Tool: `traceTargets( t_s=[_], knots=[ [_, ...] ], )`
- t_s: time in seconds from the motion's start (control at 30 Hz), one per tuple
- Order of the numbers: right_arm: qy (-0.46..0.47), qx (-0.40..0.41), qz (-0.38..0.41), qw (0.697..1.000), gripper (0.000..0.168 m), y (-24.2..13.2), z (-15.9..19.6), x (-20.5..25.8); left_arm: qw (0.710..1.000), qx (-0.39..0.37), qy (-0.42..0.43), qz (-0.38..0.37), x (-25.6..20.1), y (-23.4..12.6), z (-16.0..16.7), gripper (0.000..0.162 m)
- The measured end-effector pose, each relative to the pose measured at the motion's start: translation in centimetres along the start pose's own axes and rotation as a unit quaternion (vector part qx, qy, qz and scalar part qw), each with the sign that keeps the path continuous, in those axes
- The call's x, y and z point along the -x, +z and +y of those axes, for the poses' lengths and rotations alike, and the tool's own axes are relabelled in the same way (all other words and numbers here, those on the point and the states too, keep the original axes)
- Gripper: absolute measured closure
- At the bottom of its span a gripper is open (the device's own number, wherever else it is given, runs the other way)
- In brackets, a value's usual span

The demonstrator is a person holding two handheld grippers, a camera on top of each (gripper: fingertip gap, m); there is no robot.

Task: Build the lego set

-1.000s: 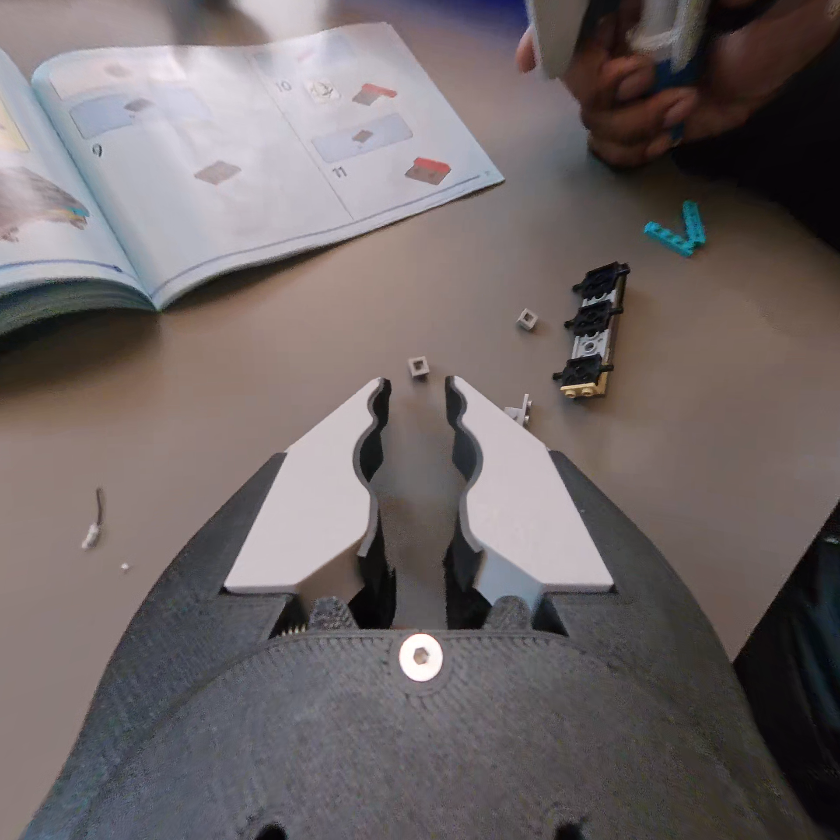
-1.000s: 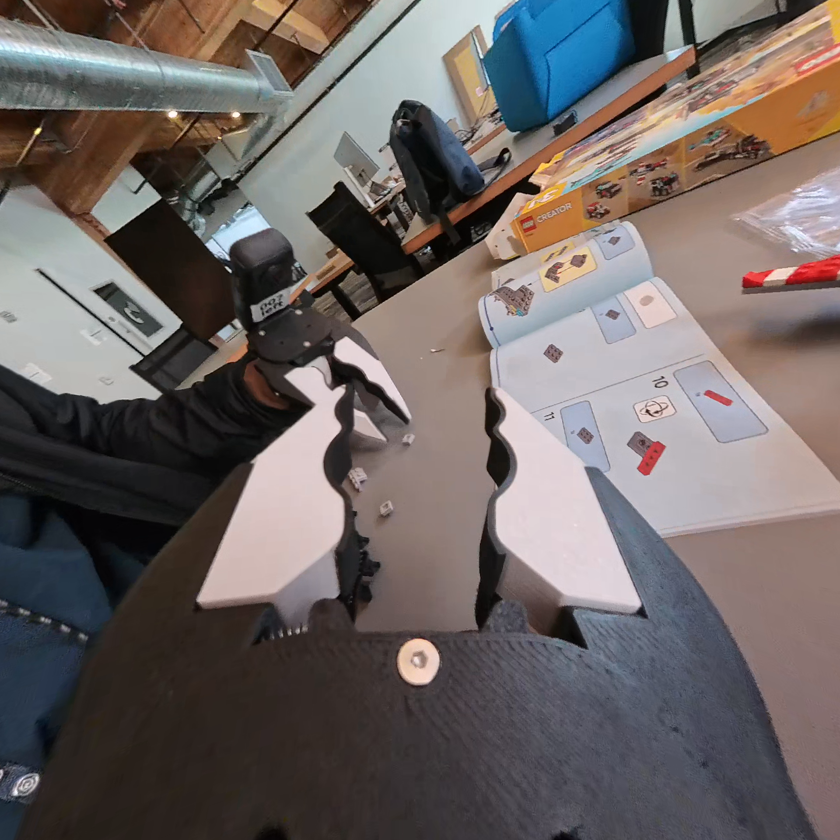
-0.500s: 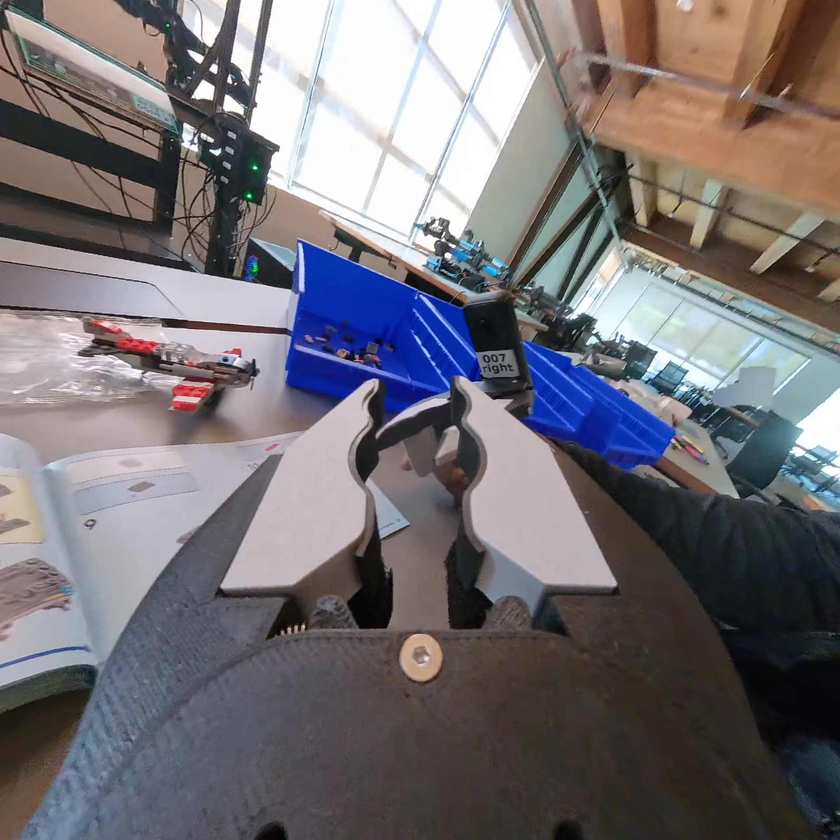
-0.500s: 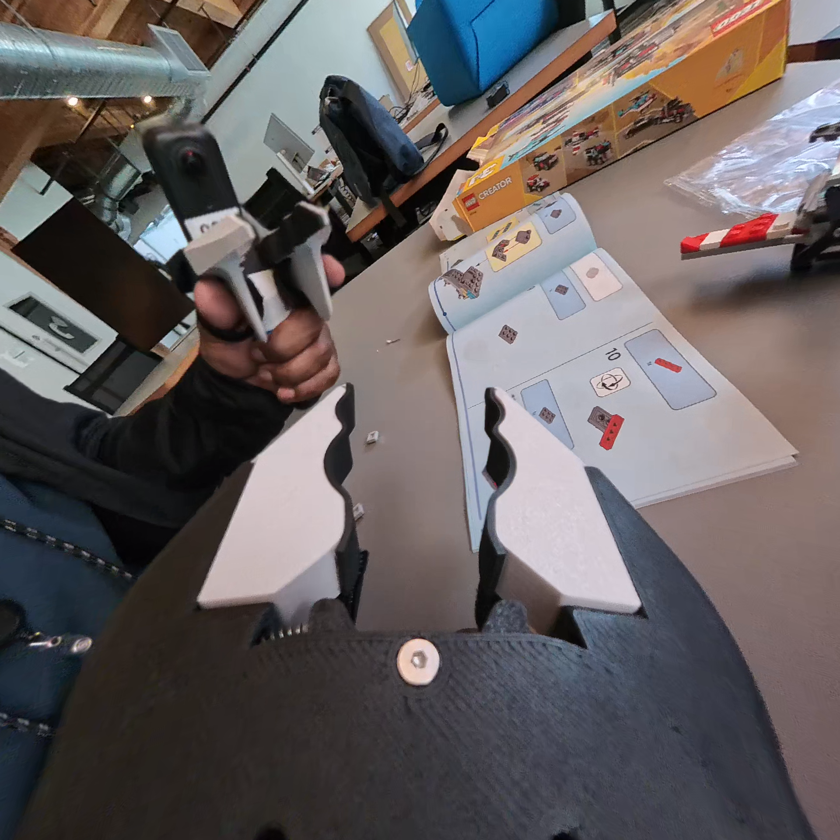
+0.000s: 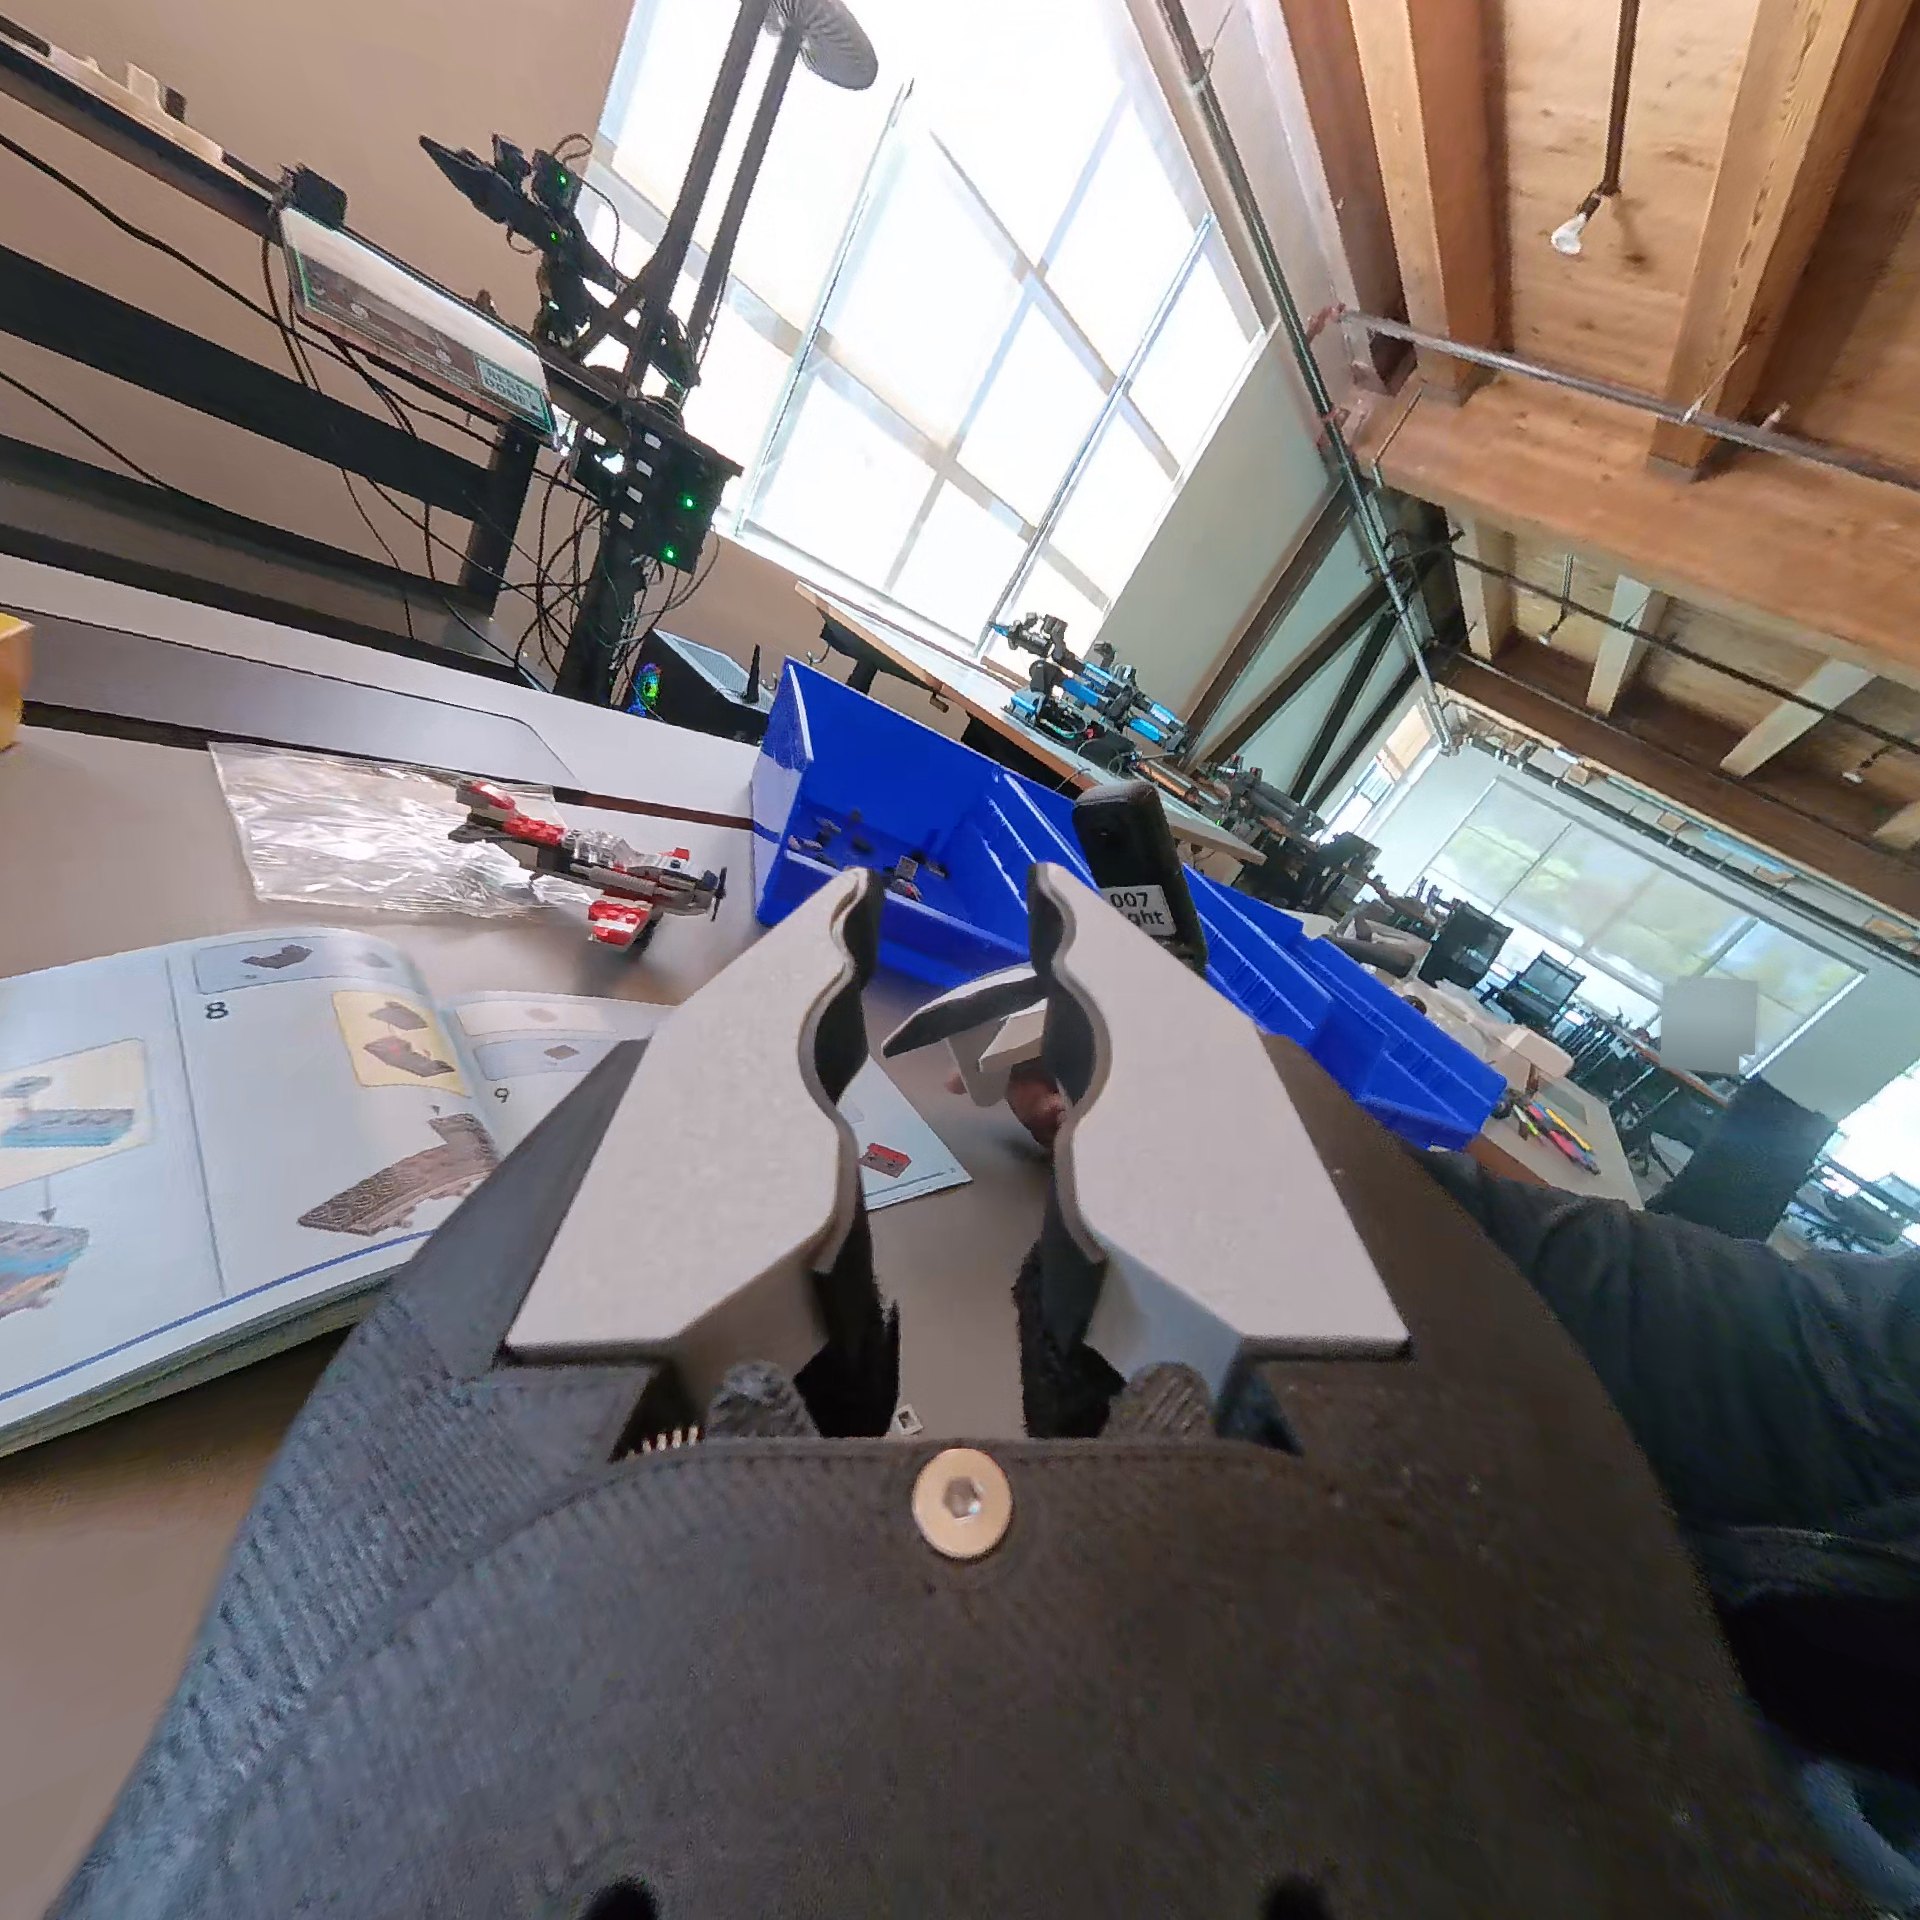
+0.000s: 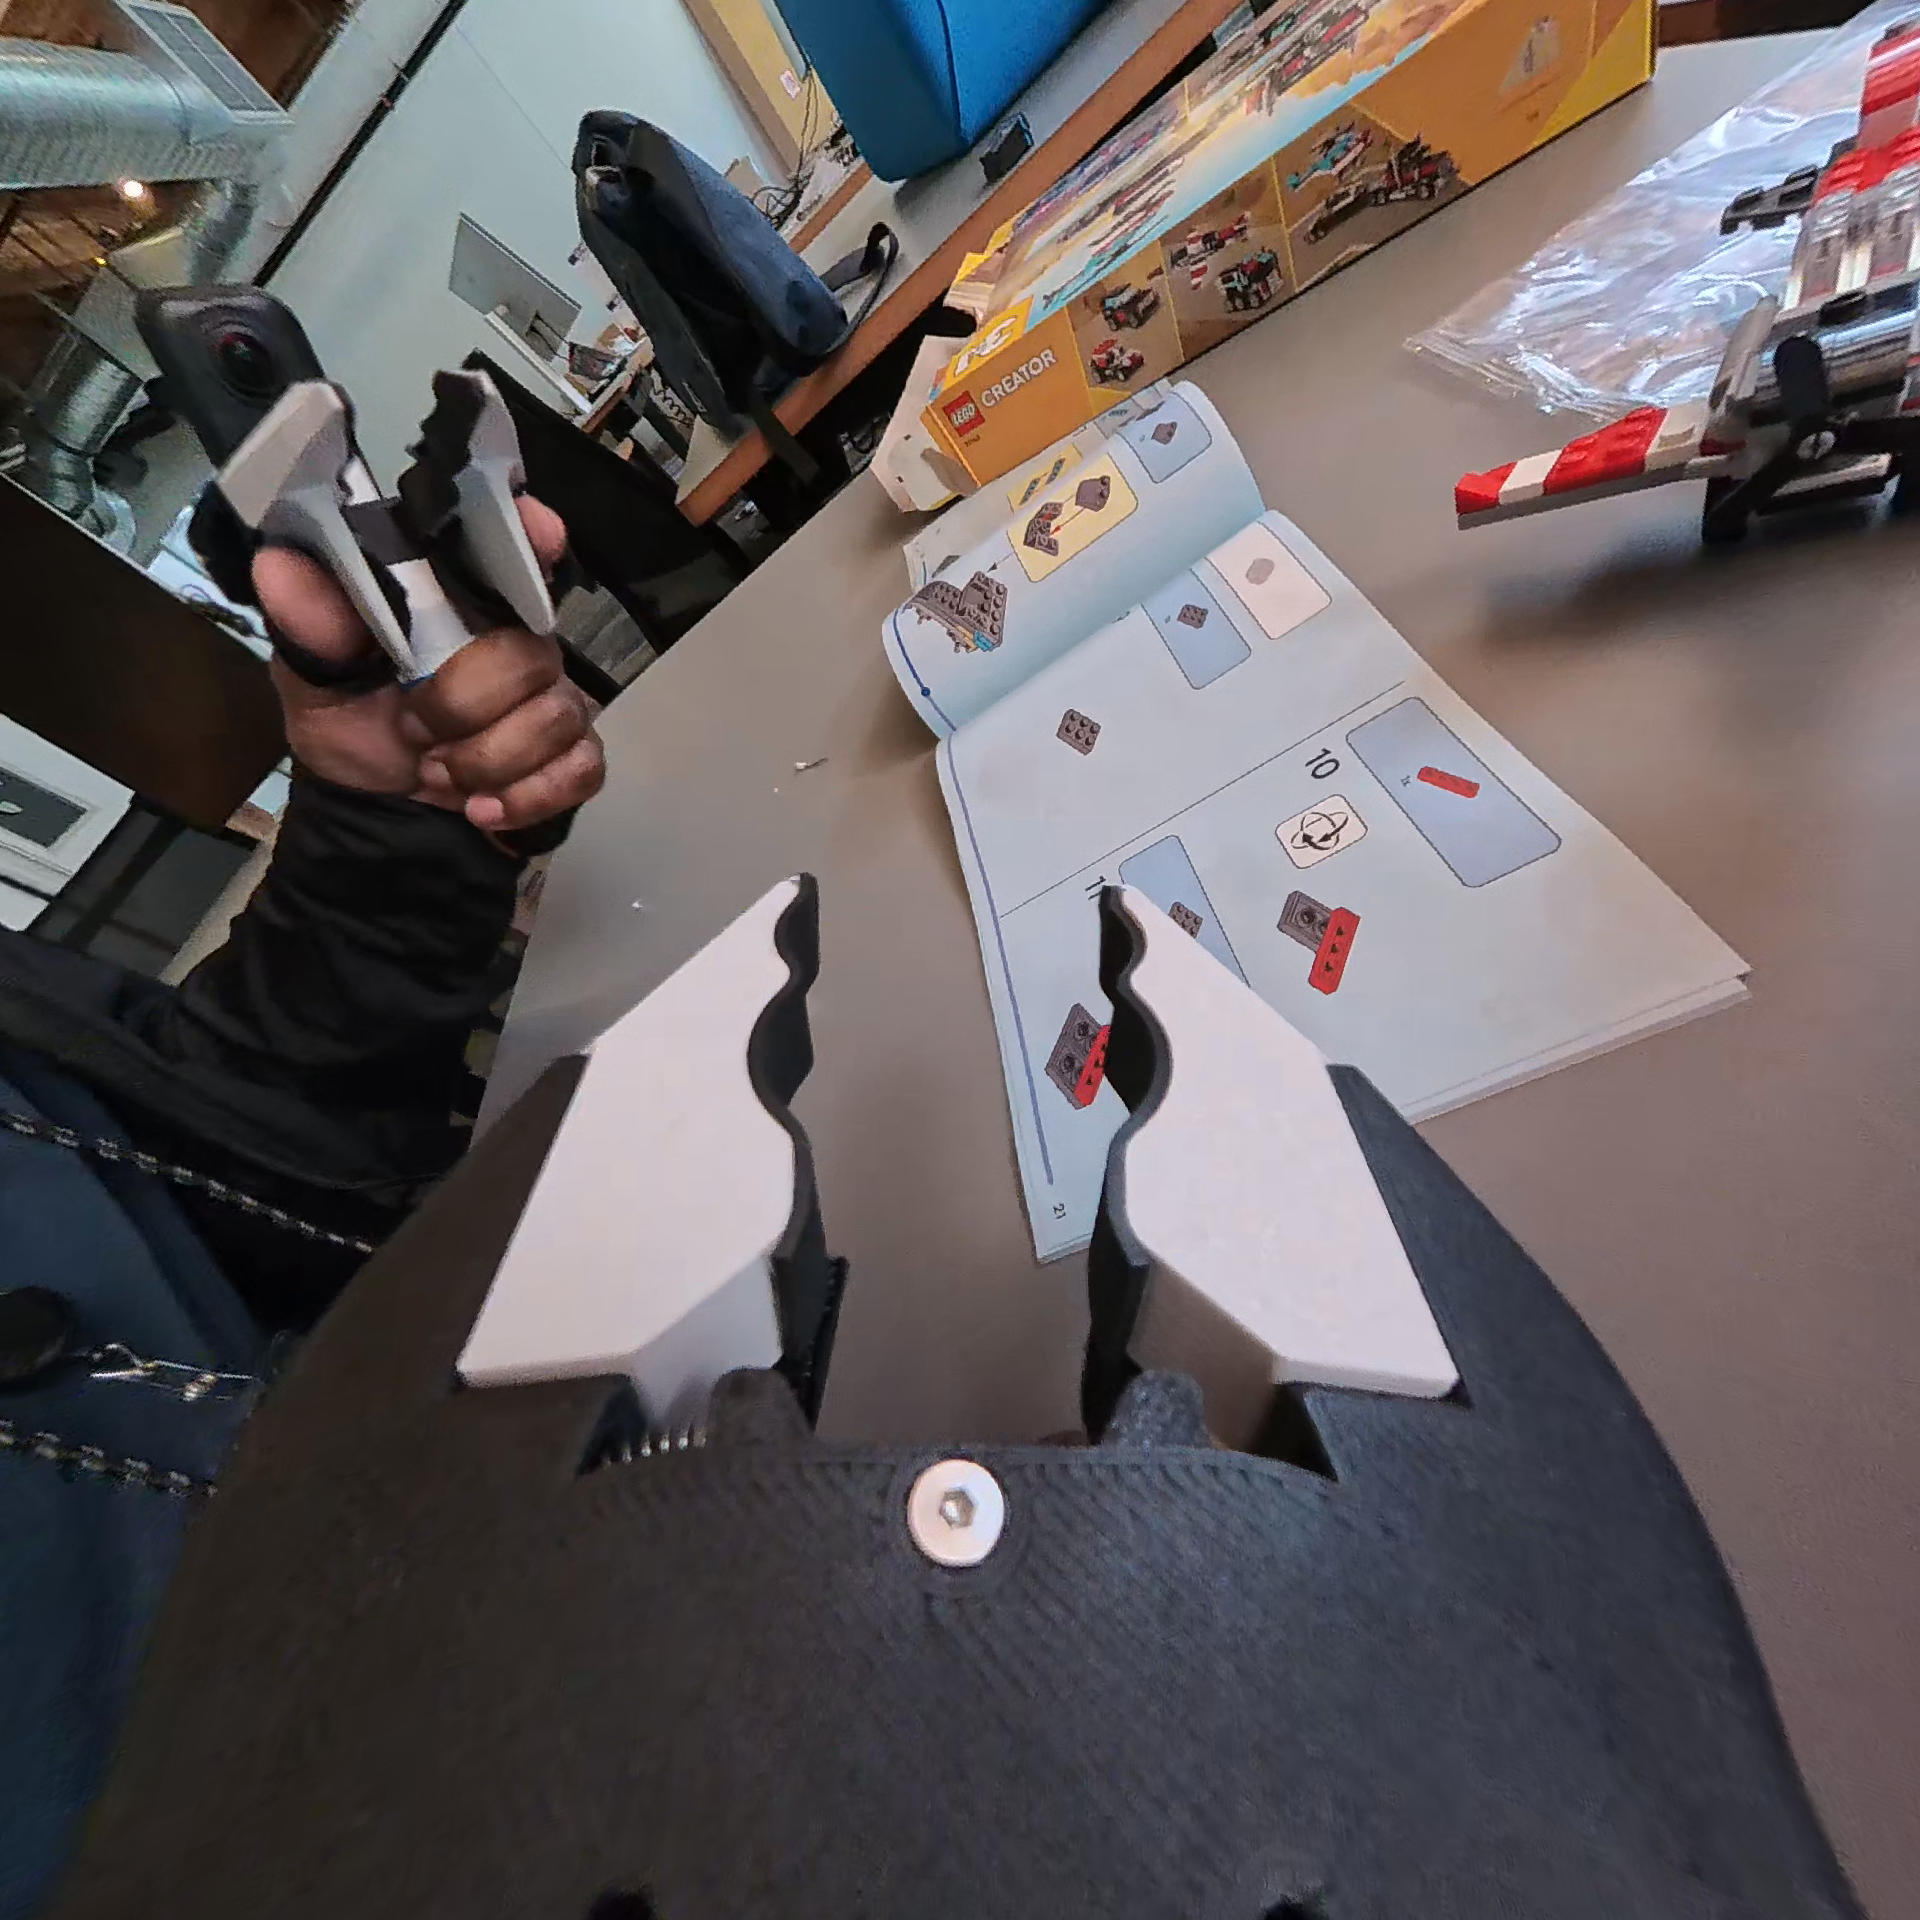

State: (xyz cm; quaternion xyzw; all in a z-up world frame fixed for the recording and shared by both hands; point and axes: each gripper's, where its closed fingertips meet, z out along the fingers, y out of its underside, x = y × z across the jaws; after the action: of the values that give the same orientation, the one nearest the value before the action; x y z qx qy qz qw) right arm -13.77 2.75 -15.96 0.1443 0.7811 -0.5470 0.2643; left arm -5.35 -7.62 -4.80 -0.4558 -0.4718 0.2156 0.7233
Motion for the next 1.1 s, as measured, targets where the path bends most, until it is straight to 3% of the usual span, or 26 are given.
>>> traceTargets(
  t_s=[0.4,1.1],
  knots=[
    [0.001,0.004,0.015,1.0,0.114,0.2,0.2,-0.2,0.999,0.037,-0.007,0.029,-0.8,0.1,1.0,0.135],
    [-0.019,0.035,0.03,0.999,0.114,0.8,1.1,-0.1,0.997,0.07,0.025,-0.027,1.0,-1.2,1.5,0.134]
  ],
)
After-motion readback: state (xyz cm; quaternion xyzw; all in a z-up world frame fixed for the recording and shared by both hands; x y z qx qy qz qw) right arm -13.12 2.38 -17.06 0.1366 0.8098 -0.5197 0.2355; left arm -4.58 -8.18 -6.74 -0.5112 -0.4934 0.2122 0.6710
